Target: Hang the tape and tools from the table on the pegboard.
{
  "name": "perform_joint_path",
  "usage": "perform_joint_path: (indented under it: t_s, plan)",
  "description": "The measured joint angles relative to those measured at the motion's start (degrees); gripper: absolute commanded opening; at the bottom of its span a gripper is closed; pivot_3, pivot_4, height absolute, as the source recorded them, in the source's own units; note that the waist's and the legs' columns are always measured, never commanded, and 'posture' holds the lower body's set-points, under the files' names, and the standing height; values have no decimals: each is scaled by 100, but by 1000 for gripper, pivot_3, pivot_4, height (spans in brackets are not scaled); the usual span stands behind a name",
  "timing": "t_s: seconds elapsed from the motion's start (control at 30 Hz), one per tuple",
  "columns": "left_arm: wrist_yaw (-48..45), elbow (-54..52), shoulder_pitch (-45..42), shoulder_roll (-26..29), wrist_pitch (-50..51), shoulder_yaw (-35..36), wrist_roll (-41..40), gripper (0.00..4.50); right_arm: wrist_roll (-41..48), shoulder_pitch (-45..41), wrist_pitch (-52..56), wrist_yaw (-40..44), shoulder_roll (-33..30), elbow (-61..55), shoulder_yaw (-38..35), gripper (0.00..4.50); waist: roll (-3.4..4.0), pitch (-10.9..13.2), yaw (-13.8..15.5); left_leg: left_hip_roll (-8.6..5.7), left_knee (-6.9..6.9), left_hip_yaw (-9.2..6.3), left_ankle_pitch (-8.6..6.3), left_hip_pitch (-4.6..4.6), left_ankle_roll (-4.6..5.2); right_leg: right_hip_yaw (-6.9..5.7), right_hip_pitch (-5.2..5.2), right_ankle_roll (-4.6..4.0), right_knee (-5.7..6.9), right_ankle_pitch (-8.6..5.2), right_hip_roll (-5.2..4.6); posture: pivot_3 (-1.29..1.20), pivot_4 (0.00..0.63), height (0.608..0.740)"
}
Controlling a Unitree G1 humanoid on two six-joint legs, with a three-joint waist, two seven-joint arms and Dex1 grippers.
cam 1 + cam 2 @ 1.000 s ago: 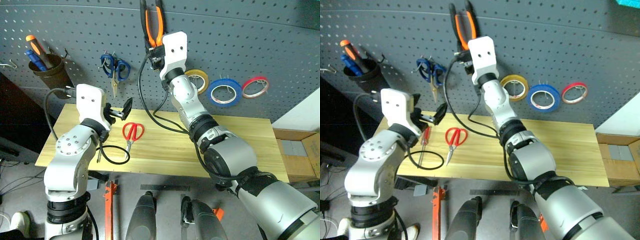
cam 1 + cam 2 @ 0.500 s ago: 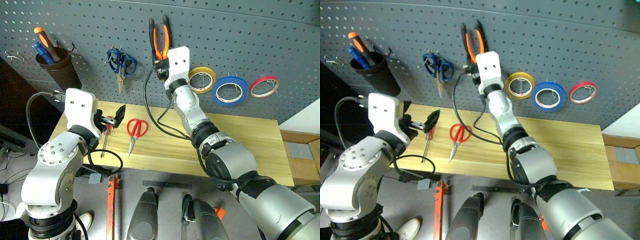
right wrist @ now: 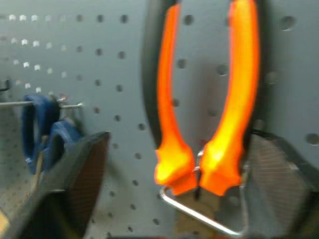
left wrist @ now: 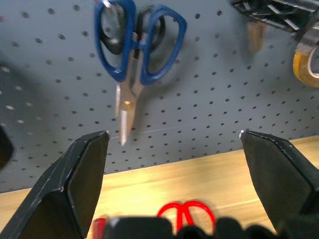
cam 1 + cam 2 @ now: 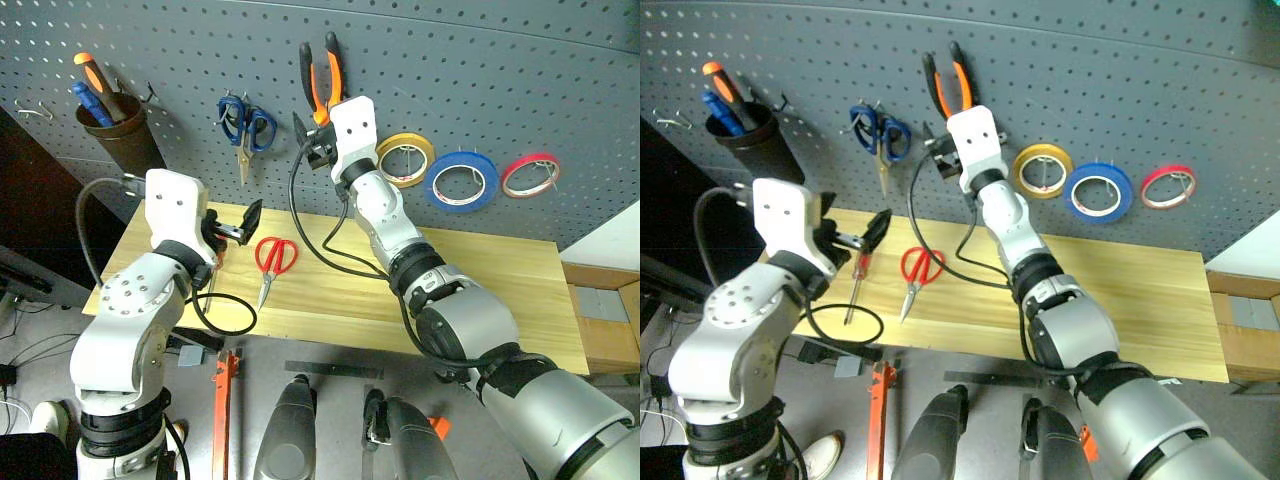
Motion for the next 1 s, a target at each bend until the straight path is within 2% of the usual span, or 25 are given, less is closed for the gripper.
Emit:
perform_joint_path:
  t_s: [0.13, 0.27, 0.4, 0.53, 0.7, 0.8, 1.0]
  plan:
    - [169, 554, 183, -368, -483, -477, 298, 4500, 73, 866, 446, 531, -331, -1228, 110, 4455, -5, -29, 56, -7, 7, 6, -1, -28, -4, 2, -10, 11, -15, 5, -6, 289, 211, 740]
    - [280, 993, 301, -611, -896, -830, 604, 4500, 79, 2042, 1533, 1054, -691, -3148, 359, 4455, -2, -79, 3, -9, 21, 10, -12, -71, -22, 6, -41, 24, -20, 2, -7, 201, 208, 740]
    - [382, 1401, 458, -653, -1065, -1191, 981, 4500, 364, 3171, 2928, 1735, -1040, -5353, 629, 4455, 4, -121, -197, -11, 27, 12, -13, -96, -25, 8, -71, 26, -9, 2, -7, 129, 216, 740]
    - [526, 2012, 485, -620, -913, -1298, 1295, 4500, 1006, 4145, 3875, 2570, -1396, -6891, 984, 4455, 4, -168, -465, -6, 34, 5, -13, -73, -24, 1, -52, 27, -7, 1, -2, 89, 226, 740]
    - [766, 2913, 291, -645, -746, -1189, 1505, 4500, 1197, 5186, 4008, 3476, -2173, -7626, 1481, 4455, 6, -169, -754, -8, 35, 10, -10, -7, -17, 8, 9, 30, -7, 2, -6, 60, 260, 740]
    - [779, 3330, 103, -707, -602, -1210, 1540, 4500, 1244, 5768, 3934, 4142, -2701, -7940, 1866, 4455, 3, -167, -874, -6, 32, 12, -11, 3, -17, 14, 14, 30, -5, 2, -5, 57, 284, 740]
    - [844, 3422, 102, -620, -81, -1124, 1633, 4500, 1210, 6331, 3739, 4516, -2997, -7970, 2074, 4455, -8, -156, -1069, -4, 31, 17, -11, 9, -17, 26, 10, 30, 4, 2, -3, 61, 322, 740]
